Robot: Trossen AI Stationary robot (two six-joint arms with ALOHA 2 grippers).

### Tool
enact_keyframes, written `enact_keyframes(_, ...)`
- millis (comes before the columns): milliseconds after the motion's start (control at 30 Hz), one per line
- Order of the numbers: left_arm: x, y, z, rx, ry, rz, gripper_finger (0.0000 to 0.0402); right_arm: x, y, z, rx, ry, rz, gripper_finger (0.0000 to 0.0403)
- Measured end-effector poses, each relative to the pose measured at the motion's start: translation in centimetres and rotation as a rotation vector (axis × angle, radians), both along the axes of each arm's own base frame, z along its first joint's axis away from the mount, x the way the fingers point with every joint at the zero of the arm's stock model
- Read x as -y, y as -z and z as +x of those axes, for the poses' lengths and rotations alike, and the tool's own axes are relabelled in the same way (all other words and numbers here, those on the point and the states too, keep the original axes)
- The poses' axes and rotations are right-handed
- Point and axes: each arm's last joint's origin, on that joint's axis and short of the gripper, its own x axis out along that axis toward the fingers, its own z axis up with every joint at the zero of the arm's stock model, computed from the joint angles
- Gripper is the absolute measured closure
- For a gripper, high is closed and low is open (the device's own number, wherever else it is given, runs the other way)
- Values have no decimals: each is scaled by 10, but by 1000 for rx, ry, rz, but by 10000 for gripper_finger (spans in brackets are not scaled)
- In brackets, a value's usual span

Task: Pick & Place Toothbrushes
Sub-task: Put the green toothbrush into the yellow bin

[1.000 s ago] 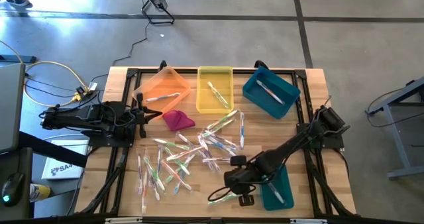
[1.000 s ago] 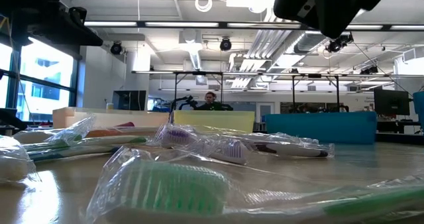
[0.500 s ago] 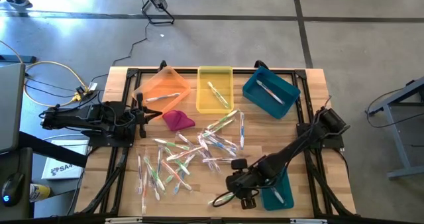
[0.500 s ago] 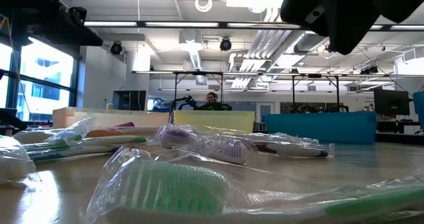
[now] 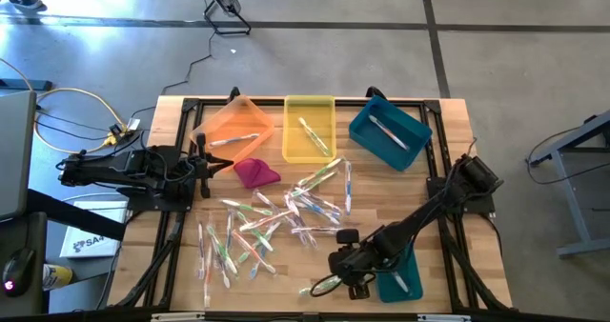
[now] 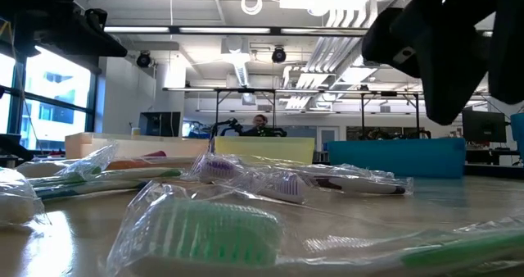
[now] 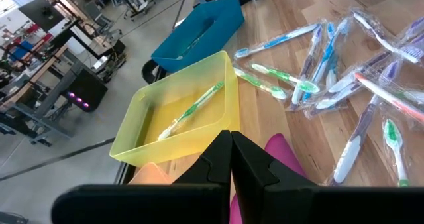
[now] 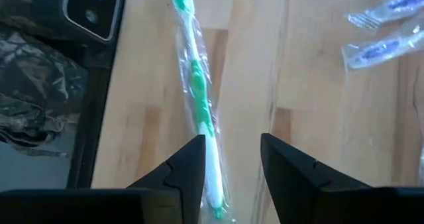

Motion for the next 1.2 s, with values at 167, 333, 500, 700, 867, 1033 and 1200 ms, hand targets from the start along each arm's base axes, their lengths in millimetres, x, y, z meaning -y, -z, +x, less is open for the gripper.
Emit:
enact_keyframes(167,0,0,0,0,0,0,398,-10,1,-1,45,-13,7,266)
enact_keyframes(333,0,0,0,0,0,0,398,-23,20,3,37,-24,32,266)
enact_keyframes(500,0,0,0,0,0,0,398,-28,36,6,-11,-16,6,266)
enact_keyframes(700,0,0,0,-1,0,0,398,-24,37,5,3,19,-70,266)
enact_keyframes(867,0,0,0,-3,0,0,398,-24,39,2,-33,6,-83,266)
enact_keyframes(1033,0,1,0,-8,0,0,398,-27,39,-1,-34,-4,-79,266)
enact_keyframes(1200,0,1,0,-7,0,0,398,-31,39,-4,-37,-10,-90,266)
